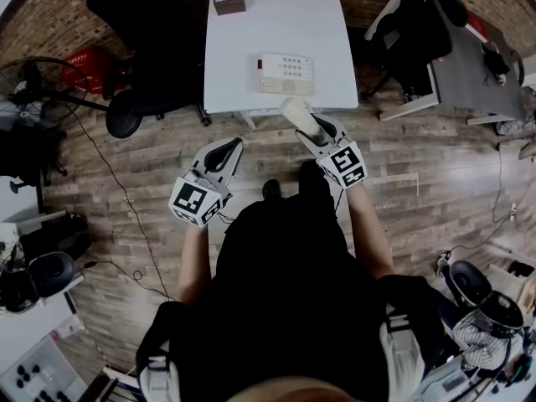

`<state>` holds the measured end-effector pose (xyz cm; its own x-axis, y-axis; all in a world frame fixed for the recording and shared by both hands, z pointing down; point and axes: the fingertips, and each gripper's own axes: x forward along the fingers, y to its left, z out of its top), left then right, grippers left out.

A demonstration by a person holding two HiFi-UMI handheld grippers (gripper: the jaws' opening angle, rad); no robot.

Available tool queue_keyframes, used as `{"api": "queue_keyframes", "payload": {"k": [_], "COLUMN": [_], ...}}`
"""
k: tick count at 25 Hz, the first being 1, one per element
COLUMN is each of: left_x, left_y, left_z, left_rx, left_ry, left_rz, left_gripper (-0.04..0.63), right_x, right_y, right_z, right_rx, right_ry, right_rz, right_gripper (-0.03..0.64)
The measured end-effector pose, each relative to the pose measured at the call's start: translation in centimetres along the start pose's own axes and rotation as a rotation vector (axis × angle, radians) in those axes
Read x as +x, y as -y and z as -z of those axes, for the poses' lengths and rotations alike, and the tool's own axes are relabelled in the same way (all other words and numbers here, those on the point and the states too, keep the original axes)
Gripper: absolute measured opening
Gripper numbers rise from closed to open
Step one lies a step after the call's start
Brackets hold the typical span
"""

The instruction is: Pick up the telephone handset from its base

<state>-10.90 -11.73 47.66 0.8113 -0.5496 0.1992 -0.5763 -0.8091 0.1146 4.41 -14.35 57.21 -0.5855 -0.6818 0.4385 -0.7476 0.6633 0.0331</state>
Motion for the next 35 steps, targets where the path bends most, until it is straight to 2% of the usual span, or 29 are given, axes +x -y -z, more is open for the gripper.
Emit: {"api": "queue_keyframes", "payload": {"k": [19,35], "left_x": [-0.1,-0.3], "left_y": [0.9,1.1], "left_z": [0.9,0.7], "left_rx": [-0.014,-0.003], "left_ry": [-0.001,-0.004], "left_rz": [0.053,0.058], "left_gripper": [0.020,0.020], "right_x": [-2.2,-2.3], "right_y": [-1.3,-1.6], "right_z": [-0.1,-0.1], "right_rx": [0.021,0.027], "right_ry": [0.010,0.020], "right_rz": [0.038,0.039], "right_gripper": [0.212,0.212]}}
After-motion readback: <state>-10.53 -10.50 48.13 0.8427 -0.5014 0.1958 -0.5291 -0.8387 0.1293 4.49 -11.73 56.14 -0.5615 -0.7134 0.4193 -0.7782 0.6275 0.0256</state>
